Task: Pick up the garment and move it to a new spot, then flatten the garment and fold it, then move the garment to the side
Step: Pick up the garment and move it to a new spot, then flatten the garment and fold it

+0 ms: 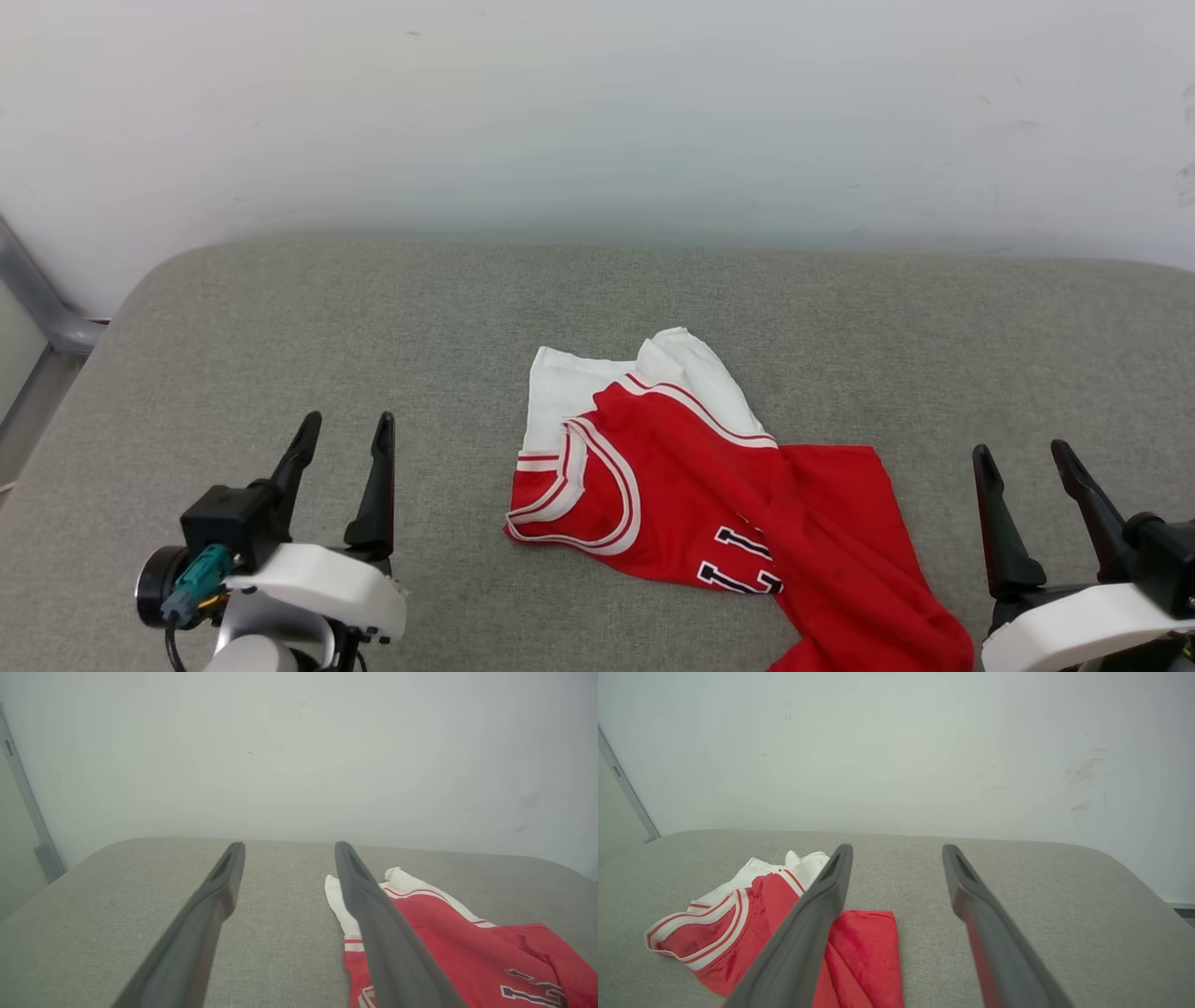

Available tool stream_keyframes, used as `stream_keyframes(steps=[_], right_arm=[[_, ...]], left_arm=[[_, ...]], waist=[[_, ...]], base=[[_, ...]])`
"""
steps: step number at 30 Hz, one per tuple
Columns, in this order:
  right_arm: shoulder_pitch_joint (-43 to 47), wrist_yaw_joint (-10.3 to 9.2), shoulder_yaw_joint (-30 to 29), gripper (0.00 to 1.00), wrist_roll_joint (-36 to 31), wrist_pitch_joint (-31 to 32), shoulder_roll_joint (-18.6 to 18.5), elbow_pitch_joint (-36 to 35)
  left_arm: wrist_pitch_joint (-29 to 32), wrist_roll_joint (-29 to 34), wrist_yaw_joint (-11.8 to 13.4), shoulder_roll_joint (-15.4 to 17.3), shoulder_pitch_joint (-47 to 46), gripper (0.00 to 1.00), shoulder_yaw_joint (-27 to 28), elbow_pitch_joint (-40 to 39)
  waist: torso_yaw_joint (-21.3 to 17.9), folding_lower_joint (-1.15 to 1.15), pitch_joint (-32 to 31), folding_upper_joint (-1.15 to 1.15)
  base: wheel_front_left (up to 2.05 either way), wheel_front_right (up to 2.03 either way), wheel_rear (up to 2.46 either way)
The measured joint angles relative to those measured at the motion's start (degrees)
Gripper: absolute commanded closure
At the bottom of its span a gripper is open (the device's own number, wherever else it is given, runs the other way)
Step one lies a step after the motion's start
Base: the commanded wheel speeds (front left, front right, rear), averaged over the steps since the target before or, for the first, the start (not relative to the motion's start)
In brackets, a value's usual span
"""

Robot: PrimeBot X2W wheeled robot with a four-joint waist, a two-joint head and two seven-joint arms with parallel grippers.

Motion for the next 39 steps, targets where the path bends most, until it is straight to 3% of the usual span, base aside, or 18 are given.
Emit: stream_keyframes(steps=[14, 22, 29, 39], right_arm=[[0.0, 0.00, -1.5, 0.00, 0.0, 0.7, 0.0, -0.8], [-4.5, 0.00, -3.7, 0.00, 3.1, 6.6, -0.4, 6.8], [-14.1, 0.00, -0.3, 0.00, 11.1, 17.3, -8.4, 17.8], [-31.6, 0.00, 13.9, 0.00, 17.2, 27.4, -17.5, 28.3]], left_arm=[[0.0, -0.3, -0.1, 0.1, 1.6, 0.00, 0.0, -1.1], [0.0, 0.1, -0.2, -1.9, -1.3, 0.00, 1.9, -1.4], [0.0, 2.5, -2.0, -5.8, -3.2, 0.00, 4.5, -1.8], [0.0, 6.7, -6.6, -12.0, -6.4, 0.00, 8.1, -0.4]], waist=[[1.3, 0.00, 0.2, 0.00], [4.5, 0.01, 2.7, 0.00], [8.6, 0.02, 7.1, 0.00], [13.9, 0.02, 14.9, 0.00]], base=[[0.00, 0.00, 0.00], [0.00, 0.00, 0.00], [0.00, 0.00, 0.00], [0.00, 0.00, 0.00]])
